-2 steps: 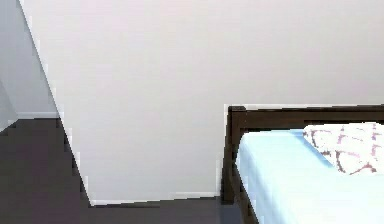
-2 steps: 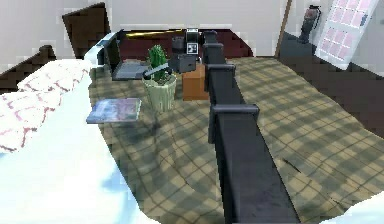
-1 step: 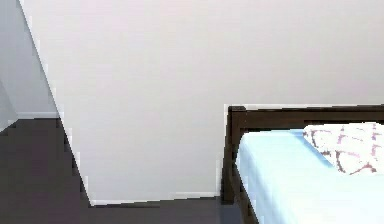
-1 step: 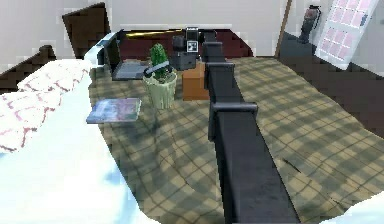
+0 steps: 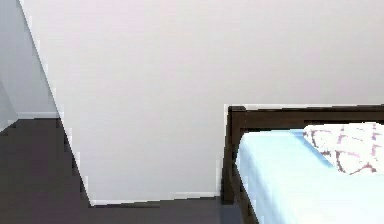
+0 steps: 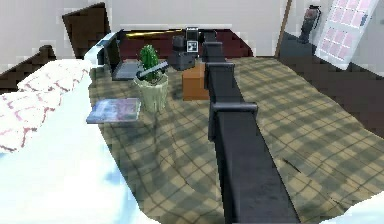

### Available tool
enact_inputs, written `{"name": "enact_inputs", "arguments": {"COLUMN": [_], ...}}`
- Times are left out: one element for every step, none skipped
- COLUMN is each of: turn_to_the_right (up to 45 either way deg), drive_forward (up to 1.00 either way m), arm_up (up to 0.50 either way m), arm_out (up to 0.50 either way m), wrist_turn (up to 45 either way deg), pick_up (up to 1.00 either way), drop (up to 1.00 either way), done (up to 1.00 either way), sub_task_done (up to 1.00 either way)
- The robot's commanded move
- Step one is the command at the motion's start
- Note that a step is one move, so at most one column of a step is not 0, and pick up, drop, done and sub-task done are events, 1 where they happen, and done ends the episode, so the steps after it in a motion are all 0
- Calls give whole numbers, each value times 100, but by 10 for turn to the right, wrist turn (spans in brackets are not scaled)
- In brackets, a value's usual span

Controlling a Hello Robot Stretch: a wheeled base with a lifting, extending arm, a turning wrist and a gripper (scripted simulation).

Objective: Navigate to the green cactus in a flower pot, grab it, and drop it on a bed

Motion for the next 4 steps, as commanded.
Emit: {"name": "enact_inputs", "arguments": {"turn_to_the_right": [0, 0, 0, 0], "drive_forward": [0, 0, 0, 0], "arm_up": [-4, -32, 0, 4], "arm_out": [0, 0, 0, 0], "wrist_turn": [0, 0, 0, 0], "pick_up": [0, 0, 0, 0], "drop": [0, 0, 100, 0], "done": [0, 0, 0, 0], "sub_task_done": [0, 0, 0, 0]}}
